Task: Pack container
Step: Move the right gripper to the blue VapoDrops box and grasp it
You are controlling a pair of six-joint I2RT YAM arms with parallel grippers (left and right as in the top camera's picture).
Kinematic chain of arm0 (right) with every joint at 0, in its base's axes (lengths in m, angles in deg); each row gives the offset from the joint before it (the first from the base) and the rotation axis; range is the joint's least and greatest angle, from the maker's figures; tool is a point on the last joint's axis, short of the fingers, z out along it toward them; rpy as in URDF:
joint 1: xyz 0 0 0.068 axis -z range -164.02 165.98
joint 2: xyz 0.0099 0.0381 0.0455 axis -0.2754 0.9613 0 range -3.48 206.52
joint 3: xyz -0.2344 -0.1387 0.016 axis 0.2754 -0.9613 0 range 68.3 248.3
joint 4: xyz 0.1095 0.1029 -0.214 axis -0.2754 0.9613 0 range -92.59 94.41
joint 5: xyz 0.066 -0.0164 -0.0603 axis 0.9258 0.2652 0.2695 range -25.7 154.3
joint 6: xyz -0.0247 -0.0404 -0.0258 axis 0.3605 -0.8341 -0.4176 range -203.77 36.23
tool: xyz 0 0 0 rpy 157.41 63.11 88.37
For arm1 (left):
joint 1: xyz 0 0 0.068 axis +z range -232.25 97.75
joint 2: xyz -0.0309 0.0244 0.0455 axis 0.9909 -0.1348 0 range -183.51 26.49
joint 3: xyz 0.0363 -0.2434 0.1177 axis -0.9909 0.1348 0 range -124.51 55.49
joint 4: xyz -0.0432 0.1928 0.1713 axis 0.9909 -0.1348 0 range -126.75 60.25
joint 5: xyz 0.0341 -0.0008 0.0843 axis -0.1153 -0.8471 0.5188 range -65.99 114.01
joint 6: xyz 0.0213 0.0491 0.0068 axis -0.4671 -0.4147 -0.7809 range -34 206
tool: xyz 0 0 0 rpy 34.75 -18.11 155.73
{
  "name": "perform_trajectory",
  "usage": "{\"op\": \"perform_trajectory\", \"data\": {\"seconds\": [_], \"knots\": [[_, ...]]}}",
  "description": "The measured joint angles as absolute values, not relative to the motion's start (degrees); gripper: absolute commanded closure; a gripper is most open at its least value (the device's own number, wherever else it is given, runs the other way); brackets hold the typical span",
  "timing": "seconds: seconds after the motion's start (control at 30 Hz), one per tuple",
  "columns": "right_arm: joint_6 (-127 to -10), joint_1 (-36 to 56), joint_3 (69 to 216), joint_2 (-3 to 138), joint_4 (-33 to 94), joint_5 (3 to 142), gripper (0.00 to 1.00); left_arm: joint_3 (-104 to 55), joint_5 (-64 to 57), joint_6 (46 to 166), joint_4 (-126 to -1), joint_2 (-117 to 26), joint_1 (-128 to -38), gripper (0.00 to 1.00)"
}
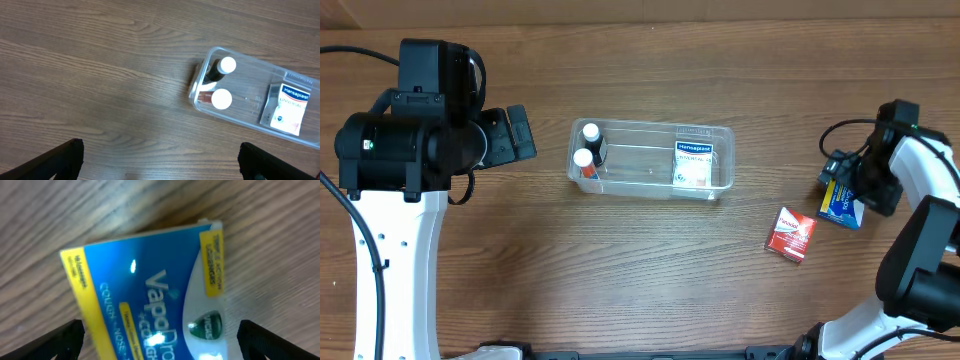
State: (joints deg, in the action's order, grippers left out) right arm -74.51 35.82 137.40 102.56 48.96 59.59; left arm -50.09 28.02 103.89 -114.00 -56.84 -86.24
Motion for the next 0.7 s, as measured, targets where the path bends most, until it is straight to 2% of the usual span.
{"op": "perform_trajectory", "data": {"seconds": [0.13,0.33,0.53,0.7], "knots": [[-75.32,35.82,132.74,102.89,44.88,59.63,0.01,-50.09,28.02,103.89,-114.0,-56.84,-86.24,0.0],[-76.07,35.82,132.11,102.89,42.71,62.52,0.26,-50.09,28.05,103.89,-113.93,-56.82,-86.24,0.0],[-76.11,35.82,135.63,102.97,49.88,64.92,0.27,-50.09,28.05,103.89,-113.97,-56.84,-86.24,0.0],[-75.15,33.41,151.34,102.36,62.38,66.34,0.26,-50.09,27.87,103.89,-114.0,-56.84,-86.24,0.0]]}}
